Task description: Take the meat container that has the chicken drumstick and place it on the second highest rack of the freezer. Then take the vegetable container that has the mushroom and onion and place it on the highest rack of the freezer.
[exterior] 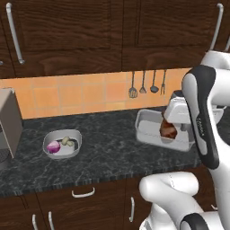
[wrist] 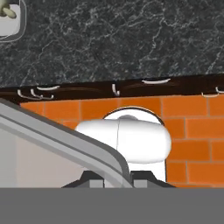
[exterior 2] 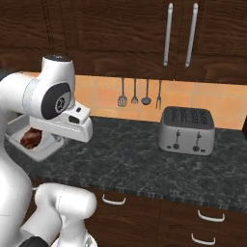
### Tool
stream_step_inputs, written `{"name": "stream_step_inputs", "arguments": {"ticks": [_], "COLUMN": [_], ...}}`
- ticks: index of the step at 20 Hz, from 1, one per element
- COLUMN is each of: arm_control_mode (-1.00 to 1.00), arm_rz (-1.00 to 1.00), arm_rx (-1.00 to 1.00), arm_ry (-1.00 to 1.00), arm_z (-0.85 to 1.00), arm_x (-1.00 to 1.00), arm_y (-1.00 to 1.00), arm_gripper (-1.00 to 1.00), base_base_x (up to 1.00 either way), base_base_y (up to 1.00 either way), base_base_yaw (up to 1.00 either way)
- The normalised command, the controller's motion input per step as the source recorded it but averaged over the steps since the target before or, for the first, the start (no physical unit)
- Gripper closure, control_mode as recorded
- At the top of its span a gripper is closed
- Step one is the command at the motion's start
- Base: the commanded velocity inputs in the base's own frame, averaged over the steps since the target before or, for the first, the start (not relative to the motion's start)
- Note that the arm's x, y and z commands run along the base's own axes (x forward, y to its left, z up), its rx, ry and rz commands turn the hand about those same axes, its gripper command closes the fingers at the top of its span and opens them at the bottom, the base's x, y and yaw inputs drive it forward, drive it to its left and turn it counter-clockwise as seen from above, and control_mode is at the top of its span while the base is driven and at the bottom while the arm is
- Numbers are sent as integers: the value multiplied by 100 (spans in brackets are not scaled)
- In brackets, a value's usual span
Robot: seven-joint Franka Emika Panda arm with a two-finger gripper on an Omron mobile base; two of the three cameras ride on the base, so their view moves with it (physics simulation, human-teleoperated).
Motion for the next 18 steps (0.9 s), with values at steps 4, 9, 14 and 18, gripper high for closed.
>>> {"name": "stream_step_inputs", "arguments": {"ticks": [4, 9, 14, 18], "arm_control_mode": [100, 100, 100, 100], "arm_rz": [0, 0, 0, 0], "arm_rx": [0, 0, 0, 0], "arm_ry": [0, 0, 0, 0], "arm_z": [0, 0, 0, 0], "arm_x": [-11, 0, 0, 0], "arm_y": [0, 0, 0, 0], "arm_gripper": [100, 100, 100, 100], "base_base_x": [-25, -97, -39, -8], "base_base_y": [0, 0, 0, 0], "base_base_yaw": [0, -25, -86, -98]}}
